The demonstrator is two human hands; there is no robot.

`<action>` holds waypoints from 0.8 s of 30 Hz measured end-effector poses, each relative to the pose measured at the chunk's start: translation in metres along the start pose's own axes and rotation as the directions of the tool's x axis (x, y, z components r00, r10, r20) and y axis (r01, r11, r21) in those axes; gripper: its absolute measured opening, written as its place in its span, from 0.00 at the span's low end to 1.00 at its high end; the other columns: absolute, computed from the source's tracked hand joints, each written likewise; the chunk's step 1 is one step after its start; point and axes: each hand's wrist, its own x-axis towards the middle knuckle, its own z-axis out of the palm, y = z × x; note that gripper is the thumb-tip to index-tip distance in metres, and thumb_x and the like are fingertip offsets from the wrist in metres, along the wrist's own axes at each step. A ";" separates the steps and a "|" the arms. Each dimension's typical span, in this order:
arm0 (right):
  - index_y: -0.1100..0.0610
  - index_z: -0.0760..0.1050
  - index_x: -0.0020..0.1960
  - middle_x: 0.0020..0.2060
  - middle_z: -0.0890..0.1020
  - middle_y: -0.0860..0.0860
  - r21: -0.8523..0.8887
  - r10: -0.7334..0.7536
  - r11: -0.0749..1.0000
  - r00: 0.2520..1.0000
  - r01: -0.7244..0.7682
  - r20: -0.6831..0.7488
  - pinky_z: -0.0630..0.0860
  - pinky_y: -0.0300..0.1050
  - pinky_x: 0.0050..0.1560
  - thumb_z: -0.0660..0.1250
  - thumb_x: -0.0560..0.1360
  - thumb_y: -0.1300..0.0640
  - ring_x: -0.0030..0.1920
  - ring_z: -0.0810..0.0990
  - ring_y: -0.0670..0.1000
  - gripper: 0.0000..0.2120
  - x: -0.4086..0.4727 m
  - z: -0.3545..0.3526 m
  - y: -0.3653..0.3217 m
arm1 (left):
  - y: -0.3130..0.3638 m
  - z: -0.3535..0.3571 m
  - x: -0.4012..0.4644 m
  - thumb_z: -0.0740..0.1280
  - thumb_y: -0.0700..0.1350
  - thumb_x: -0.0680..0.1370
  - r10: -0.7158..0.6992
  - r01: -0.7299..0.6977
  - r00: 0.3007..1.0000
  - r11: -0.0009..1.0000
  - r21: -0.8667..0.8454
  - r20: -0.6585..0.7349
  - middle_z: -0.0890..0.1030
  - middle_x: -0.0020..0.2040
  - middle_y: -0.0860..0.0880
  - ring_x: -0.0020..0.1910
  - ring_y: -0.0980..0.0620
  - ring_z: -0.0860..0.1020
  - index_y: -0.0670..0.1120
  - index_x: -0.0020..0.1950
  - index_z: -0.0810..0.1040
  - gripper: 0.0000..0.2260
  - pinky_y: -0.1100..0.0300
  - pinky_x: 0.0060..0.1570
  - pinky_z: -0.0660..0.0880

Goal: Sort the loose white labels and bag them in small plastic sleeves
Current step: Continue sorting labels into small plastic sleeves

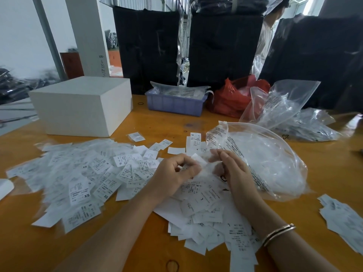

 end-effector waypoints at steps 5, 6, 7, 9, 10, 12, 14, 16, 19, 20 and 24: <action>0.60 0.80 0.42 0.33 0.81 0.58 -0.407 0.052 0.913 0.993 -0.006 0.101 0.76 0.49 0.31 0.64 0.76 0.54 0.32 0.77 0.59 0.11 -0.004 0.010 -0.001 | -0.003 0.002 0.001 0.69 0.56 0.69 0.013 -0.013 0.999 1.000 0.010 0.047 0.78 0.34 0.59 0.34 0.60 0.75 0.55 0.39 0.79 0.07 0.64 0.38 0.74; 0.61 0.79 0.42 0.32 0.81 0.58 -0.448 0.025 0.894 0.996 0.015 0.083 0.75 0.48 0.31 0.65 0.75 0.54 0.31 0.76 0.56 0.11 -0.003 0.011 -0.001 | -0.003 0.002 0.001 0.69 0.57 0.68 0.016 -0.017 0.999 1.000 0.023 0.038 0.78 0.35 0.59 0.34 0.61 0.75 0.55 0.38 0.79 0.07 0.67 0.38 0.73; 0.62 0.79 0.41 0.30 0.80 0.55 -0.434 0.013 0.901 0.999 0.007 0.043 0.73 0.45 0.28 0.66 0.75 0.55 0.29 0.74 0.53 0.11 -0.003 0.009 0.000 | -0.004 0.002 0.001 0.69 0.57 0.68 0.012 -0.013 1.000 0.999 0.036 0.020 0.79 0.38 0.60 0.36 0.63 0.76 0.55 0.38 0.79 0.08 0.69 0.39 0.72; 0.61 0.77 0.40 0.27 0.79 0.49 -0.300 0.027 0.953 0.996 -0.051 -0.082 0.70 0.42 0.25 0.66 0.76 0.55 0.27 0.71 0.49 0.10 0.000 0.004 0.001 | -0.006 0.001 0.003 0.70 0.57 0.68 -0.020 0.022 0.999 0.999 0.042 -0.047 0.80 0.44 0.61 0.42 0.63 0.78 0.53 0.37 0.79 0.09 0.71 0.41 0.73; 0.59 0.76 0.41 0.28 0.80 0.48 -0.242 0.034 0.968 0.989 -0.069 -0.145 0.71 0.42 0.27 0.67 0.76 0.54 0.28 0.72 0.48 0.09 0.001 0.002 0.001 | -0.008 0.000 0.004 0.71 0.55 0.69 -0.035 0.038 0.996 0.999 0.035 -0.082 0.81 0.44 0.61 0.42 0.63 0.79 0.52 0.37 0.78 0.08 0.71 0.41 0.74; 0.56 0.75 0.44 0.32 0.83 0.47 -0.195 0.028 0.978 0.976 -0.071 -0.217 0.75 0.42 0.32 0.68 0.75 0.54 0.31 0.77 0.46 0.06 0.003 -0.002 0.001 | -0.011 -0.001 0.005 0.73 0.48 0.71 -0.040 0.047 0.991 0.998 0.048 -0.126 0.82 0.38 0.59 0.38 0.61 0.80 0.49 0.38 0.77 0.07 0.71 0.38 0.75; 0.52 0.73 0.49 0.33 0.83 0.49 -0.186 -0.001 0.982 0.972 -0.044 -0.233 0.76 0.38 0.32 0.68 0.75 0.56 0.32 0.79 0.45 0.05 0.004 -0.001 0.002 | -0.013 -0.002 0.005 0.73 0.45 0.72 -0.041 0.051 0.991 0.996 0.075 -0.129 0.83 0.37 0.54 0.37 0.58 0.82 0.48 0.40 0.76 0.07 0.68 0.38 0.77; 0.42 0.70 0.56 0.30 0.80 0.52 -0.262 -0.080 0.965 0.974 0.022 -0.213 0.73 0.33 0.30 0.66 0.76 0.58 0.31 0.79 0.42 0.14 0.002 -0.001 0.003 | -0.014 -0.002 0.004 0.73 0.44 0.72 -0.022 0.037 0.992 0.992 0.124 -0.125 0.83 0.36 0.55 0.37 0.58 0.81 0.49 0.40 0.77 0.06 0.67 0.39 0.77; 0.38 0.72 0.57 0.34 0.79 0.47 -0.463 -0.236 0.874 0.962 0.148 -0.137 0.72 0.31 0.30 0.62 0.78 0.61 0.31 0.76 0.40 0.18 0.000 0.002 0.002 | -0.013 -0.002 0.004 0.74 0.45 0.72 0.030 0.002 0.992 0.969 0.247 -0.125 0.81 0.36 0.59 0.39 0.62 0.78 0.54 0.39 0.78 0.07 0.71 0.39 0.75; 0.41 0.74 0.57 0.38 0.79 0.45 -0.512 -0.282 0.837 0.954 0.192 -0.104 0.72 0.31 0.31 0.62 0.78 0.63 0.33 0.76 0.39 0.17 -0.001 0.004 0.002 | -0.012 -0.002 0.003 0.74 0.45 0.72 0.050 -0.016 0.992 0.962 0.273 -0.118 0.81 0.37 0.58 0.39 0.62 0.78 0.55 0.40 0.78 0.07 0.71 0.39 0.75; 0.46 0.75 0.62 0.47 0.75 0.36 -0.644 -0.301 0.703 0.946 0.303 0.116 0.71 0.43 0.57 0.61 0.77 0.49 0.51 0.74 0.40 0.14 -0.004 0.007 0.002 | -0.011 -0.002 0.001 0.72 0.46 0.73 0.080 -0.042 0.992 0.941 0.336 -0.101 0.81 0.38 0.56 0.37 0.58 0.78 0.55 0.42 0.79 0.04 0.65 0.38 0.76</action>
